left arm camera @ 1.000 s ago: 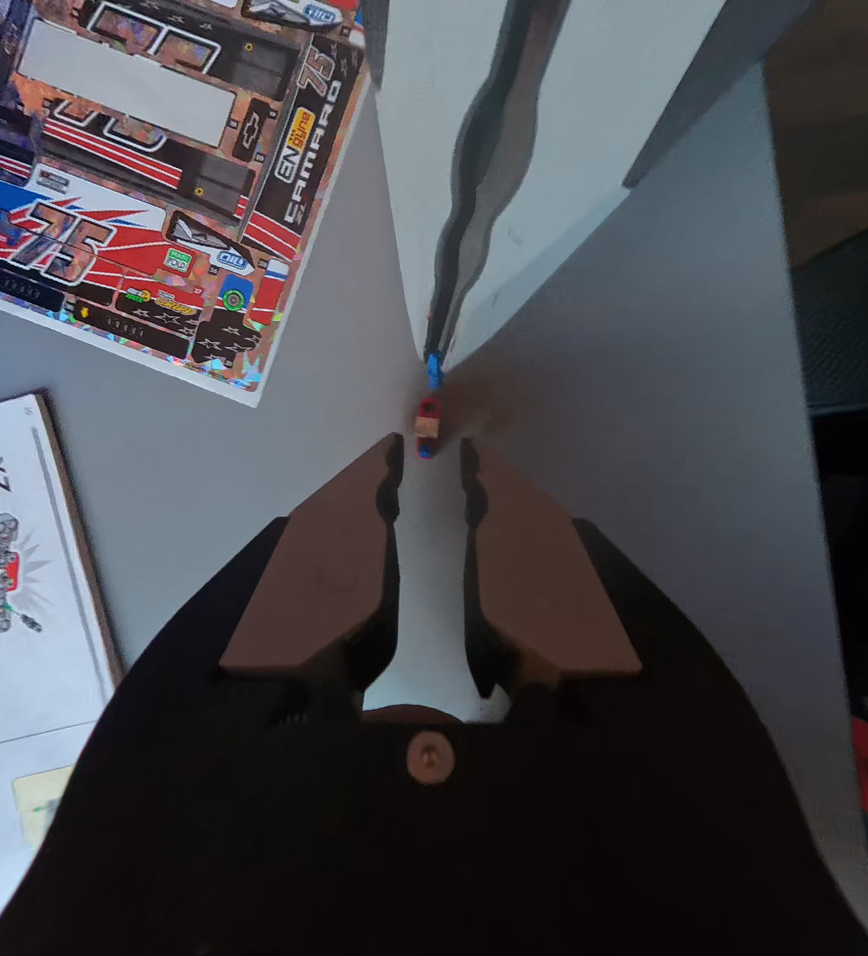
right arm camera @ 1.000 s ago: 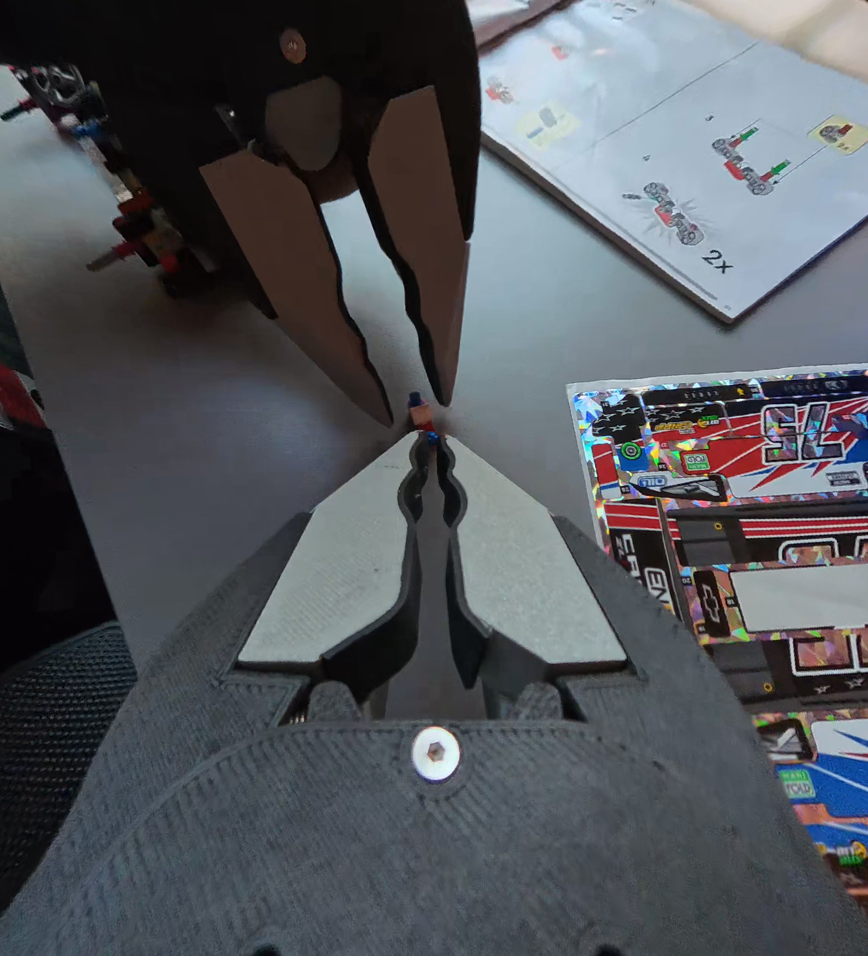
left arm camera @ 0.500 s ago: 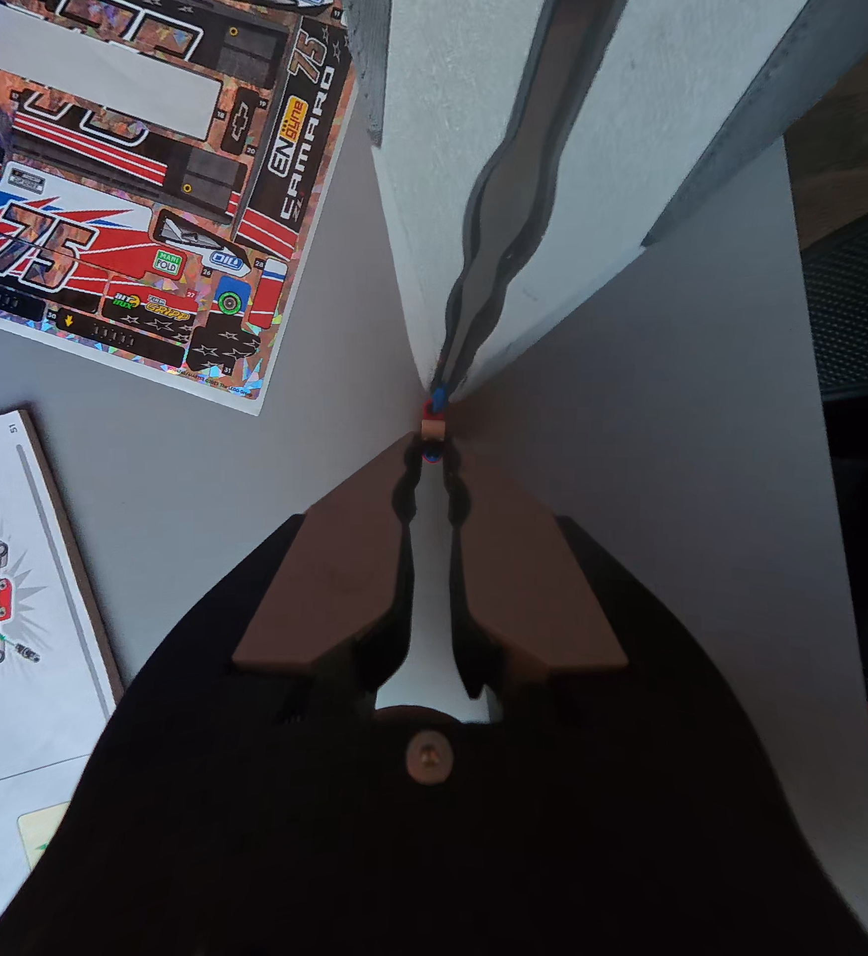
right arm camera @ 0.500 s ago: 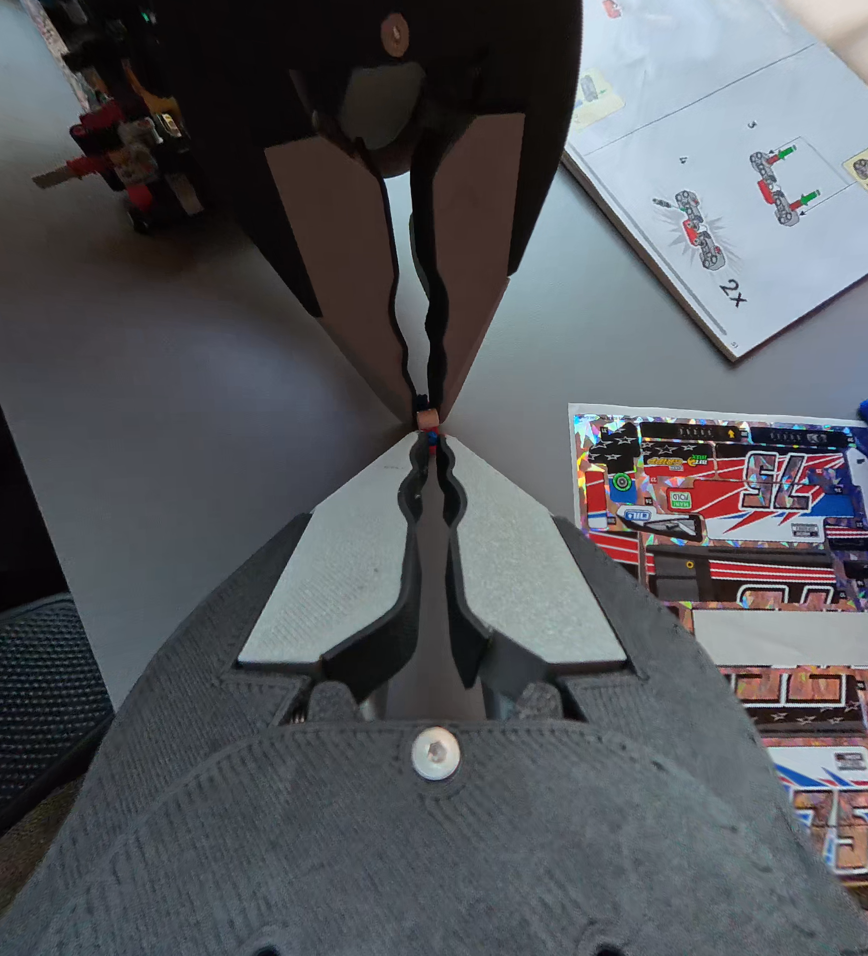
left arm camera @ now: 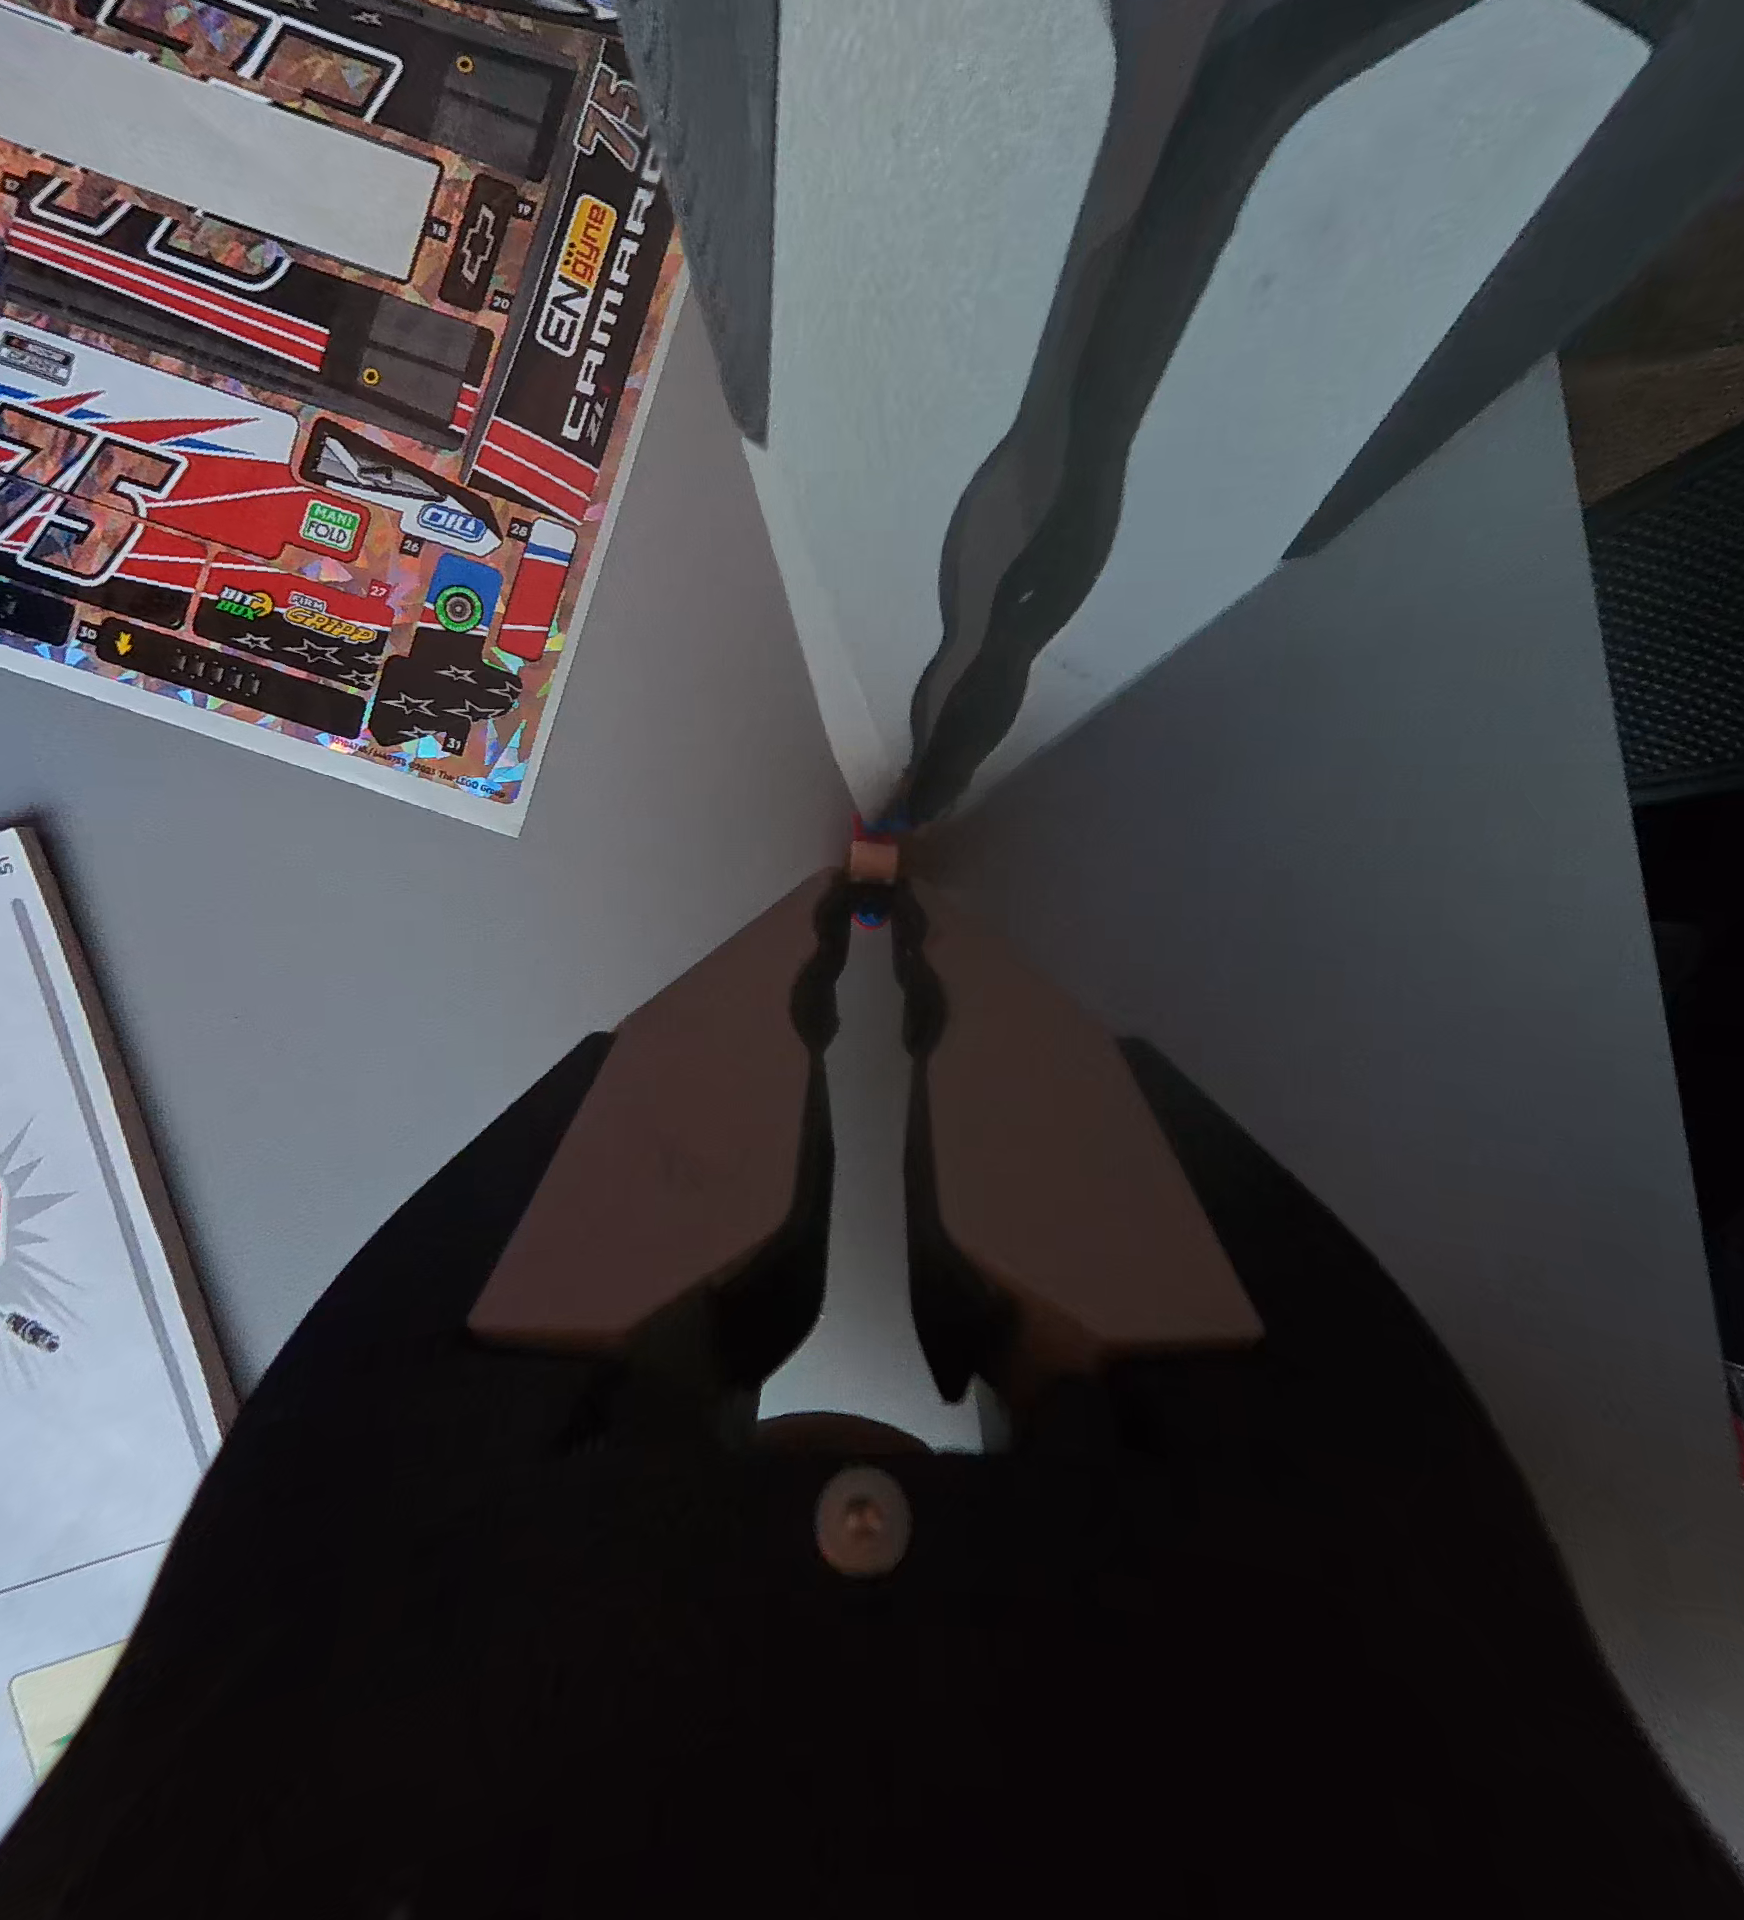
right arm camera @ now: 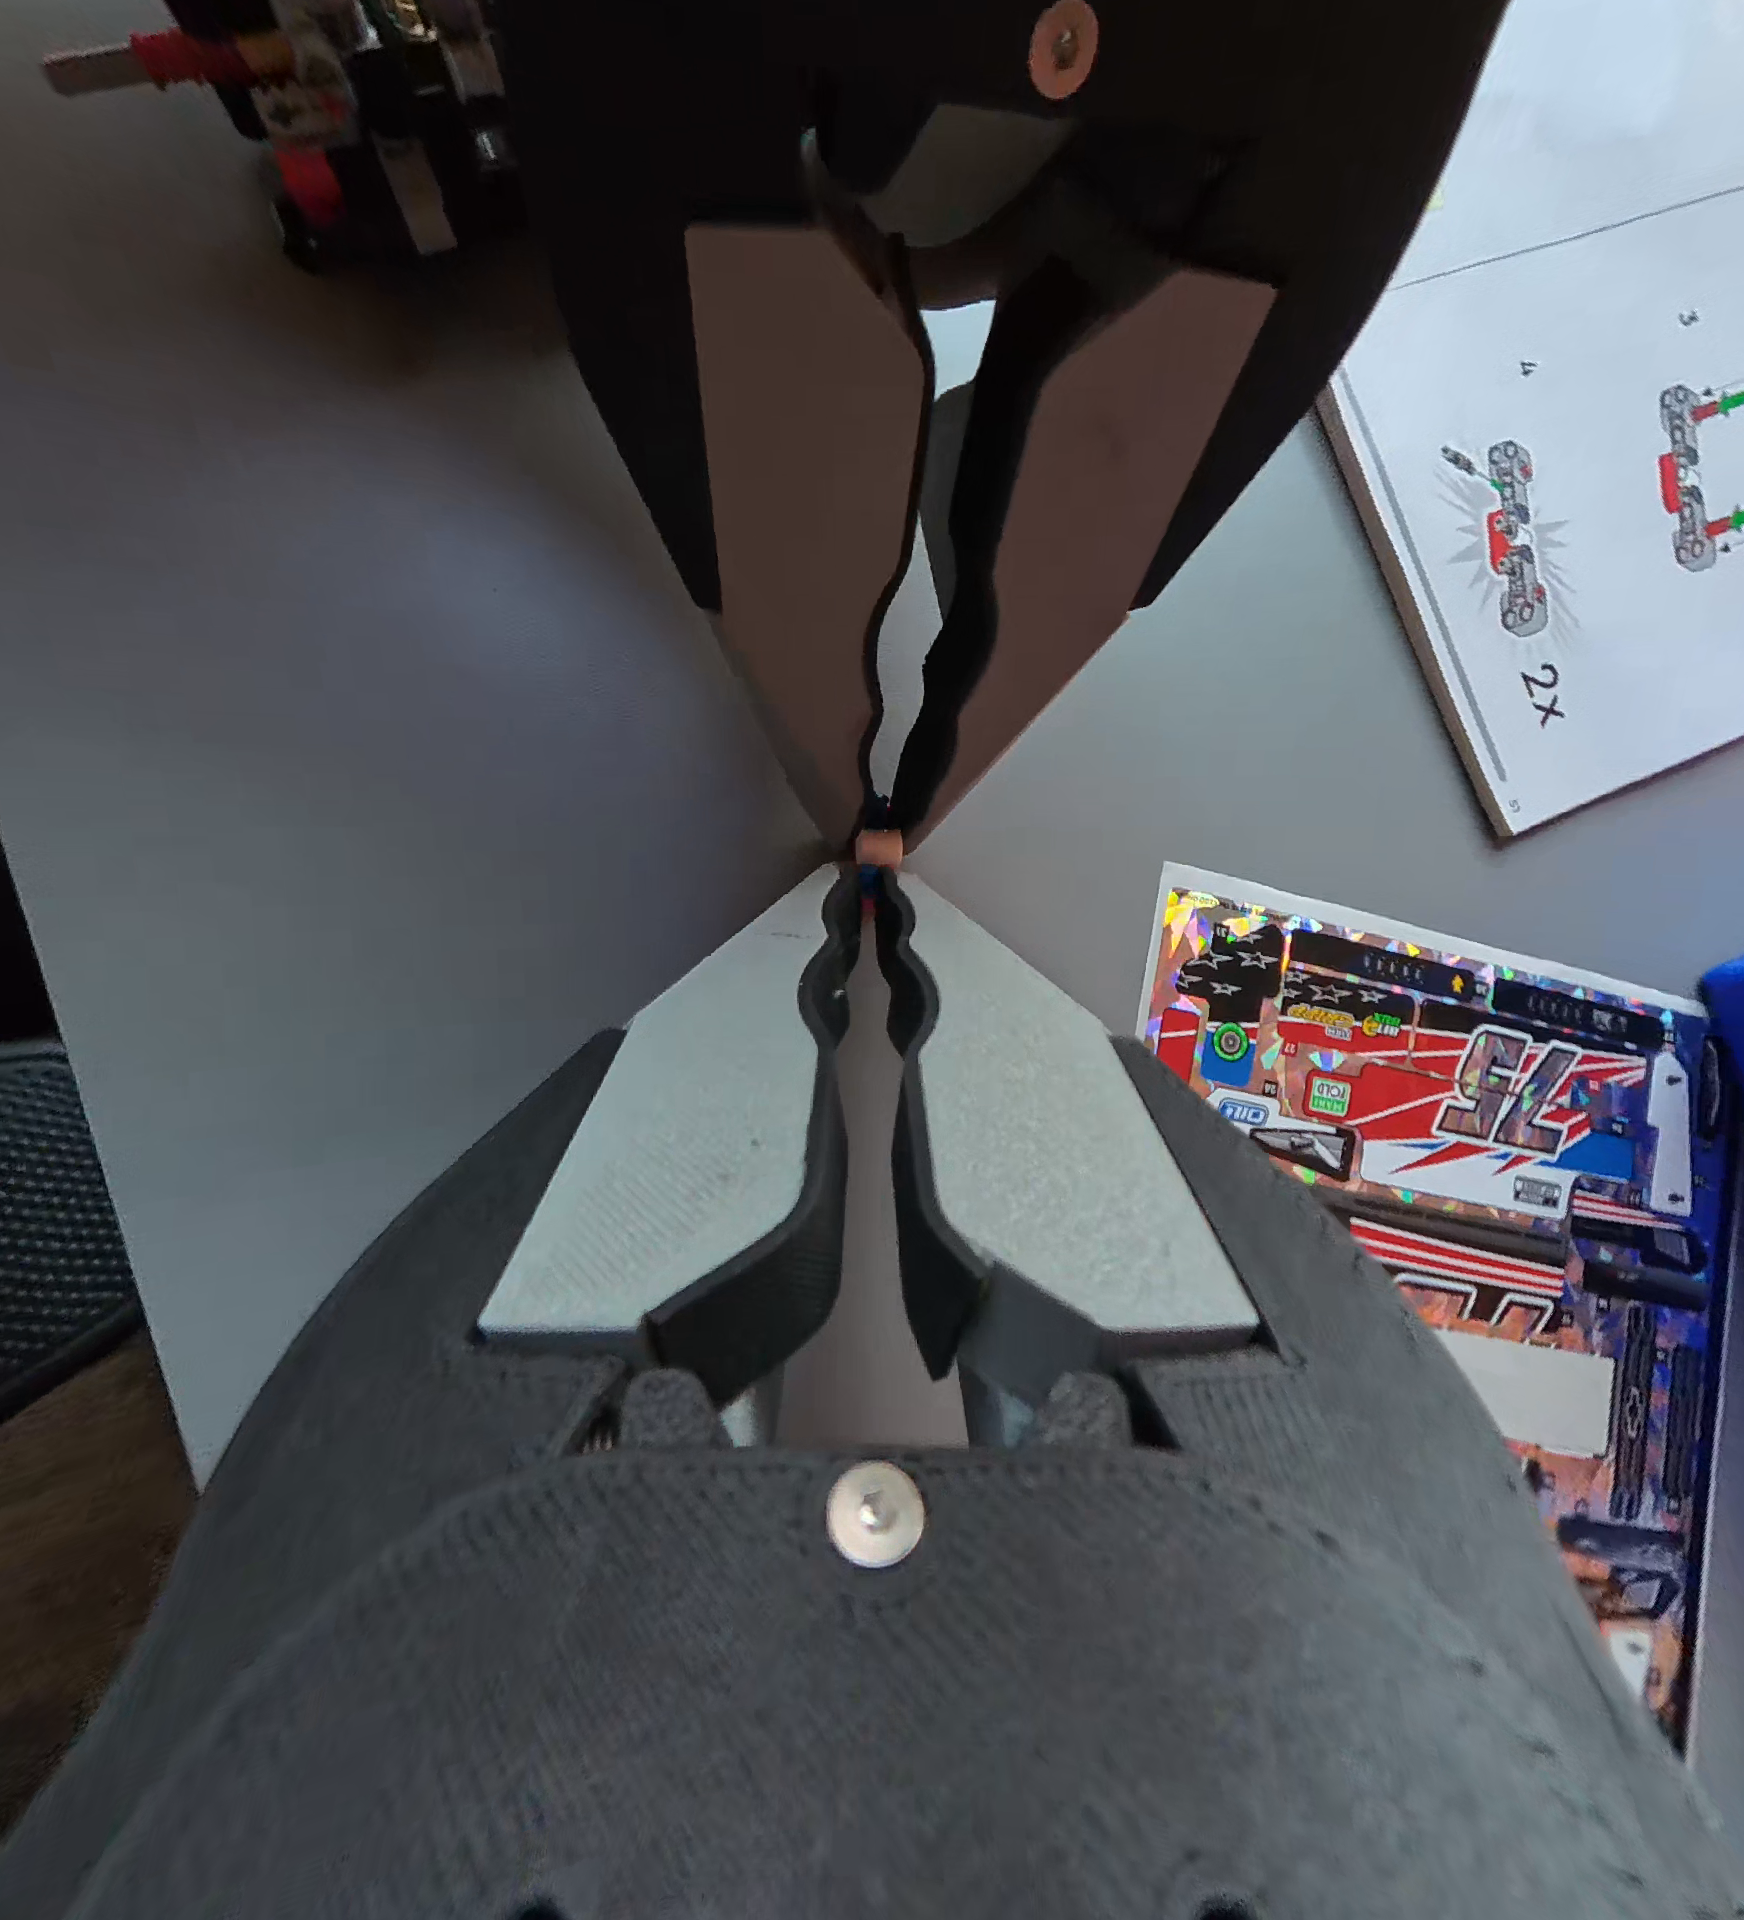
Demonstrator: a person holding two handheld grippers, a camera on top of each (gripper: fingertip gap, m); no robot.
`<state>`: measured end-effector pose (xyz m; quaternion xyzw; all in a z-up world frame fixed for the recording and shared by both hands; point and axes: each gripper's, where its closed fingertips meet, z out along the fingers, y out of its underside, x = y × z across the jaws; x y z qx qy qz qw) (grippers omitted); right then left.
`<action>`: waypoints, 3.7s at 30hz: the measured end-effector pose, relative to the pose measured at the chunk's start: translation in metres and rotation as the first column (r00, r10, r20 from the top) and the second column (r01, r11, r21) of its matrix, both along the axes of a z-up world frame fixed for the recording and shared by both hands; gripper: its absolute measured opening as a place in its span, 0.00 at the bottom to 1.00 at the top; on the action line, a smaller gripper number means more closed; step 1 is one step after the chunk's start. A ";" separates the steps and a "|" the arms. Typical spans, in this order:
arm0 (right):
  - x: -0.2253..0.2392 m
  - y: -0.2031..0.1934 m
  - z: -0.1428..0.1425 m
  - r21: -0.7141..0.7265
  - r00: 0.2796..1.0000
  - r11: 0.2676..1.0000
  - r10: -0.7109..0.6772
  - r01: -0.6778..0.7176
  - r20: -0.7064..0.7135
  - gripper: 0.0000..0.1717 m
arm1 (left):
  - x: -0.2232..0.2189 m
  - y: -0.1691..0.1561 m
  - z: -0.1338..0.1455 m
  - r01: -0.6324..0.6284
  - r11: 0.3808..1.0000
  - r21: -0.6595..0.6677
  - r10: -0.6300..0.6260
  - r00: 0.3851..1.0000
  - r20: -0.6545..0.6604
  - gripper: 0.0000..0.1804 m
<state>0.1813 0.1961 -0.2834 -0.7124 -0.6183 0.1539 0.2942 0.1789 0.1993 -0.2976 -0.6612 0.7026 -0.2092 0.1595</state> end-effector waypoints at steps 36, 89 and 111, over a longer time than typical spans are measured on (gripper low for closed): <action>0.011 0.005 -0.014 -0.068 0.994 0.995 -0.075 0.069 -0.085 0.00 | 0.004 -0.002 0.000 -0.038 0.998 -0.051 0.040 0.999 0.030 0.02; 0.021 0.045 0.062 -0.498 0.592 0.819 -0.558 0.283 -0.582 0.00 | 0.003 -0.003 -0.001 -0.096 0.994 0.047 0.096 0.995 0.003 0.03; 0.028 0.066 0.064 -0.190 0.600 0.875 -0.449 0.445 -0.662 0.30 | -0.189 0.031 0.108 -0.515 0.842 0.160 0.489 0.854 0.176 0.30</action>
